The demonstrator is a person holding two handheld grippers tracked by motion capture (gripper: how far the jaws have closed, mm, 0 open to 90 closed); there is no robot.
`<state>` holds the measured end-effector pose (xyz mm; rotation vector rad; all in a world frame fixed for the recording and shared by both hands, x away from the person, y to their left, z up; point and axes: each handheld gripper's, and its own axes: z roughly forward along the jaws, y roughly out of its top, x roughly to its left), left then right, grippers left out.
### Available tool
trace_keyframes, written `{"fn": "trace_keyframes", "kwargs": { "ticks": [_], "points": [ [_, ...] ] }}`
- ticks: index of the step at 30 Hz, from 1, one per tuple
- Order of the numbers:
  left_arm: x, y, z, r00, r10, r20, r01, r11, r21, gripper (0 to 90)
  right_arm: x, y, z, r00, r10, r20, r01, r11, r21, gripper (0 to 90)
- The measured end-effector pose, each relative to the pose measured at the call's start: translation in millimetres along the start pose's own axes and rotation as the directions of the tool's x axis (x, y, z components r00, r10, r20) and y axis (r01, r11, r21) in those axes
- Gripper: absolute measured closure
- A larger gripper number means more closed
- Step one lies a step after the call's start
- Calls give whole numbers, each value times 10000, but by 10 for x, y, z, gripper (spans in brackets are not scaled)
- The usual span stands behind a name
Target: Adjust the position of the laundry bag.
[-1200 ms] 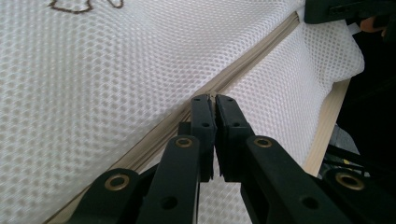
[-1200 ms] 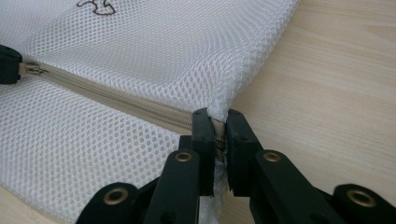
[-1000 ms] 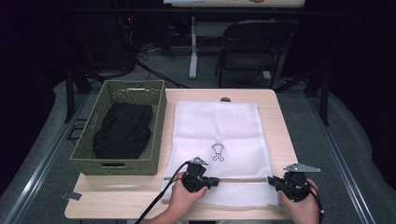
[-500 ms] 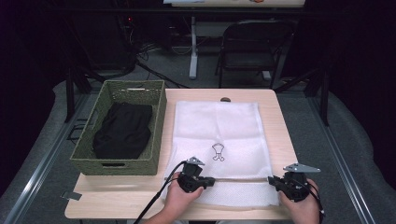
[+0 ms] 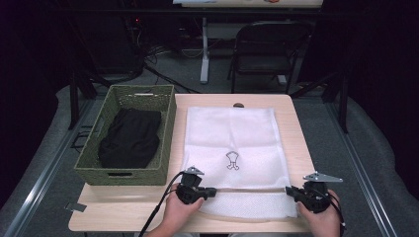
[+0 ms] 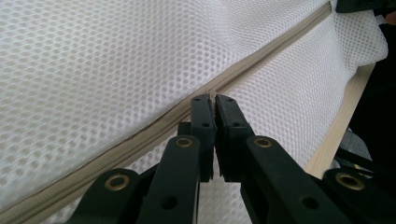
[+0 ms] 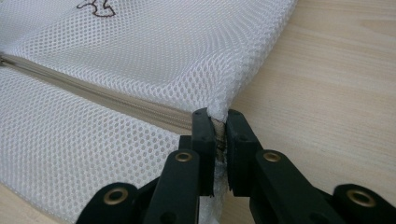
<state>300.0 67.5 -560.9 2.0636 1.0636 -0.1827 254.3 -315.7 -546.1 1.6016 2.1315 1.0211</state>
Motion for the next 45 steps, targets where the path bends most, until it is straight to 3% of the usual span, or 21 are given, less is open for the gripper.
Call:
{"fn": "trace_keyframes", "kwargs": {
  "ticks": [4,15,32,34,36,37,45],
  "points": [
    [19,-14,-69,10000,-6,-8,6,10000,-93,872,8,-1,12,9998,29,-182,-30,10000,-18,838],
    [12,-51,-111,9997,156,-162,-156,9999,-9,872,28,3,19,9999,-75,-109,76,10000,53,838],
    [29,-94,-105,9999,-61,-112,61,10000,-6,872,37,2,31,9998,-68,-194,70,9999,90,838],
    [31,-101,-111,9994,32,-337,-30,10000,62,872,37,1,35,9998,-97,-165,99,9999,122,839],
    [73,-115,-125,9996,-210,-170,210,9998,22,872,20,-1,34,9999,-152,81,151,9998,161,839],
    [89,-120,-131,9994,-351,-72,351,9994,37,872,-4,-5,33,9999,60,-136,-59,9999,100,839],
    [91,-123,-152,9997,-175,-173,176,9998,55,872,13,0,40,10000,-30,-58,31,9999,141,839]
  ]
}}
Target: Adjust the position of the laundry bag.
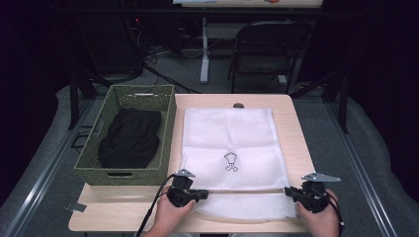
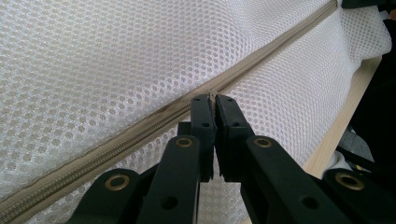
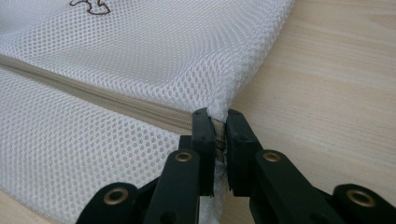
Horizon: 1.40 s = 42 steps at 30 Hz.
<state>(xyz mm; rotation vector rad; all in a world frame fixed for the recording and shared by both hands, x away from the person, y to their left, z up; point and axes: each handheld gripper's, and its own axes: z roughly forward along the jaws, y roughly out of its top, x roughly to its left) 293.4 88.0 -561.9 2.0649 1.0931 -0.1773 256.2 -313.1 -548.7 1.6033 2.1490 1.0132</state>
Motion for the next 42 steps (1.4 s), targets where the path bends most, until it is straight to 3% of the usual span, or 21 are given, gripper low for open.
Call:
{"fn": "trace_keyframes", "kwargs": {
  "ticks": [3,5,7,8,10,16,19,25,42],
  "points": [
    [3,-11,-8,10000,-4,-48,4,10000,-52,872,18,-3,2,9999,-120,-24,121,9999,41,839],
    [6,-17,-20,9994,91,-325,-92,10000,-9,872,28,-1,3,9997,-192,119,192,9998,51,839],
    [53,-23,-43,9998,-114,-135,114,9999,9,872,16,-3,3,9989,-275,375,272,9996,79,839],
    [69,-25,-49,9995,-296,-101,295,9996,-45,872,-8,-6,-1,9996,-147,241,145,9999,69,839],
    [76,-25,-60,9994,-183,-298,182,9998,-42,872,-26,-12,2,9996,-77,283,75,9999,80,839],
    [92,-45,-87,9994,-196,-281,193,9997,-113,872,-22,-11,-1,9998,-46,213,44,10000,70,838],
    [112,-71,-116,9987,-145,-489,140,9998,-109,872,-18,-12,-5,9994,-109,318,106,9999,78,838],
    [179,-109,-218,9979,-485,-424,473,9984,-300,872,-48,-20,-9,9997,73,216,-73,10000,-1,838],
    [218,-140,-282,9973,-420,-601,409,9990,-202,872,-49,-23,-24,9996,31,274,-31,10000,-29,838]
  ]
}}
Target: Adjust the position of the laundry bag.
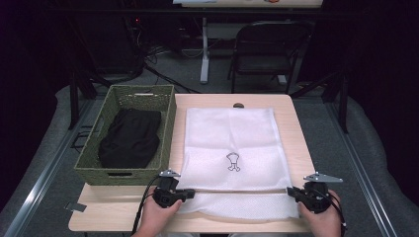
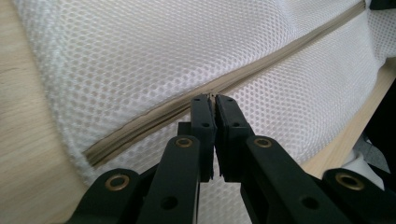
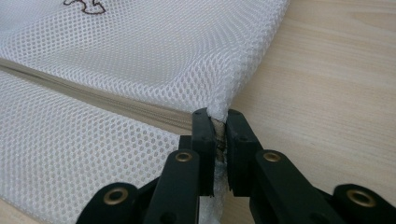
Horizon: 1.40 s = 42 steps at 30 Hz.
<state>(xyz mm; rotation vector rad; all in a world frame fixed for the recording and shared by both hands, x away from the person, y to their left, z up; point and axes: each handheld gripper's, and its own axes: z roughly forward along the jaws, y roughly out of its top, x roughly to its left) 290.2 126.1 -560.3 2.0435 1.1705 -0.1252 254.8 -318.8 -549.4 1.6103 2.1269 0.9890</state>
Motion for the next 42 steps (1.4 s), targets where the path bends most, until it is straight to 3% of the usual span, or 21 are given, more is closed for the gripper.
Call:
{"fn": "trace_keyframes", "kwargs": {
  "ticks": [42],
  "points": [
    [72,-73,-151,9999,-80,-135,80,10000,17,872,11,-2,1,9999,-81,-89,82,10000,57,838]
  ]
}}
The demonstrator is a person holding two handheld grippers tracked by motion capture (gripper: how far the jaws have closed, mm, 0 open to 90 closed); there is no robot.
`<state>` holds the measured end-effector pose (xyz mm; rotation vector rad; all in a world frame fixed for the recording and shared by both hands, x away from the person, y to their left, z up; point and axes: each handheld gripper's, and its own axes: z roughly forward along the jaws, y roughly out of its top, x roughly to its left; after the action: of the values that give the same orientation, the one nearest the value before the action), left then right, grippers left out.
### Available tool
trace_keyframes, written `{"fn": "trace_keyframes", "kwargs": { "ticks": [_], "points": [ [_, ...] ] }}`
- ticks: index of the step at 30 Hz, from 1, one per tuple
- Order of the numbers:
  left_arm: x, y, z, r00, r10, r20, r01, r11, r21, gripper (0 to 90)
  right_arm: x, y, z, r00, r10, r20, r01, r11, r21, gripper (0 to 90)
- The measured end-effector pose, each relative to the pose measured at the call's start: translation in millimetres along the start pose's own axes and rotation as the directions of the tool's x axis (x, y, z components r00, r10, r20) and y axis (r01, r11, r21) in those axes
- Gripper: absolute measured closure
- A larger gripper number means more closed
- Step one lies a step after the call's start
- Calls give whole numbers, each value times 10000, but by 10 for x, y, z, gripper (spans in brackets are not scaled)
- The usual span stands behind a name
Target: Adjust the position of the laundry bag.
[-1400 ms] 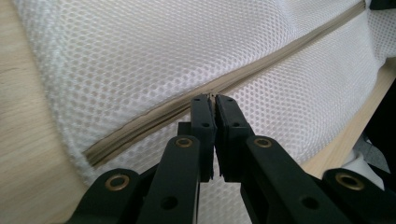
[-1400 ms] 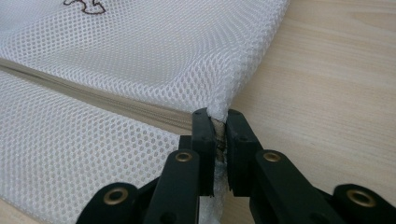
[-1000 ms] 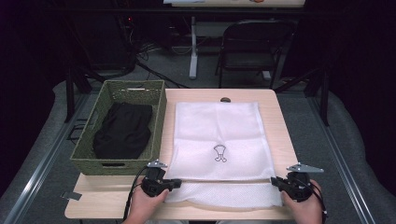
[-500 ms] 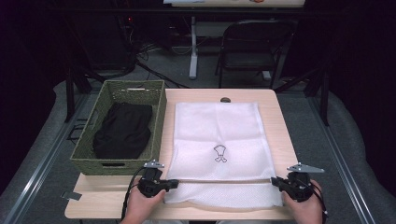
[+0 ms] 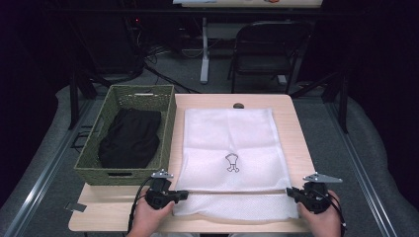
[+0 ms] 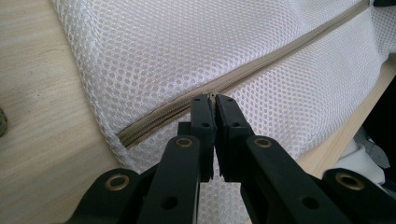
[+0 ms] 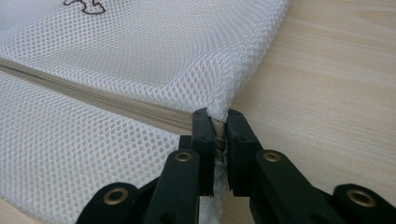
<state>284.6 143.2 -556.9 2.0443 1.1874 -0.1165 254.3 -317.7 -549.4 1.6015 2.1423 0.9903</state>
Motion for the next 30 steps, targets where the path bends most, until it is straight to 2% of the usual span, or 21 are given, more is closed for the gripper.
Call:
{"fn": "trace_keyframes", "kwargs": {
  "ticks": [1,2,3,5,9,20,21,22,26,28,30],
  "points": [
    [3,-2,-3,10000,35,-3,-35,10000,0,872,2,-1,2,10000,15,-25,-15,10000,-23,838],
    [1,-5,-6,9998,67,-177,-67,10000,-10,872,2,0,3,10000,9,-35,-9,10000,-27,838],
    [9,-8,-16,9997,83,-244,-82,10000,3,872,5,0,1,9999,-26,98,26,10000,-7,838],
    [32,-24,-35,9999,-141,-20,141,9999,-45,872,-21,-2,-4,10000,74,16,-74,9999,-76,838],
    [17,-44,-57,9999,57,-130,-57,10000,-18,872,0,-1,0,10000,32,-6,-32,10000,-22,839],
    [44,-72,-103,9999,23,-140,-24,10000,-61,872,27,9,17,9999,-16,-159,17,10000,63,838],
    [40,-77,-109,9994,24,-332,-24,10000,-21,872,29,10,18,9999,-34,-167,35,10000,74,839],
    [51,-83,-117,9995,94,-318,-96,9999,-40,872,31,9,17,9999,-89,-53,89,9999,88,839],
    [137,-139,-175,9981,-222,-568,216,9997,-111,872,-5,0,5,10000,17,49,-17,10000,10,839],
    [202,-175,-209,9979,-390,-507,386,9992,-92,872,-27,-4,-3,10000,98,16,-98,9999,41,838],
    [234,-206,-241,9966,-451,-695,445,9990,-102,872,-26,-5,0,10000,96,17,-96,9999,35,839]
  ]
}}
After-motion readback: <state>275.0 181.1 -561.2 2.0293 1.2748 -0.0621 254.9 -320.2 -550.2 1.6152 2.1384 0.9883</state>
